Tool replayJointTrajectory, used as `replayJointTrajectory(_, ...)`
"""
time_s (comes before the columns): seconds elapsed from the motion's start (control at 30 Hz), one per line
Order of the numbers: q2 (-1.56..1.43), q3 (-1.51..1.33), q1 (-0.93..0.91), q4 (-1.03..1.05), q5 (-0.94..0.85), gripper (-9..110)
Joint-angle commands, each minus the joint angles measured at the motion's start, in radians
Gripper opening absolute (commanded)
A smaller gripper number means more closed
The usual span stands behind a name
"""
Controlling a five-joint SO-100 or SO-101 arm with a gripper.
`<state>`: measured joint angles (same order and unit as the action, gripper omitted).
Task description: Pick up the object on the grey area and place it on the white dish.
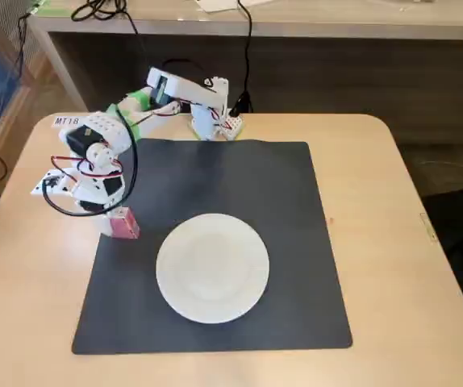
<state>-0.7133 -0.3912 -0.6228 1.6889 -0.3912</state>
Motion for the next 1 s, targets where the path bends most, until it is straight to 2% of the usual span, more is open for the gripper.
replayJointTrajectory(0.0,-0.018,0.064,0.008,0.003,0.009,0)
replayJointTrajectory(0.33,-0.176,0.137,0.075,0.003,0.049,0)
replayJointTrajectory(0.5,-0.242,0.293,0.212,0.003,0.083,0)
replayJointTrajectory(0.77,-0.256,0.290,0.489,0.003,0.143,0)
replayJointTrajectory(0.97,-0.175,0.268,0.563,0.006,0.172,0)
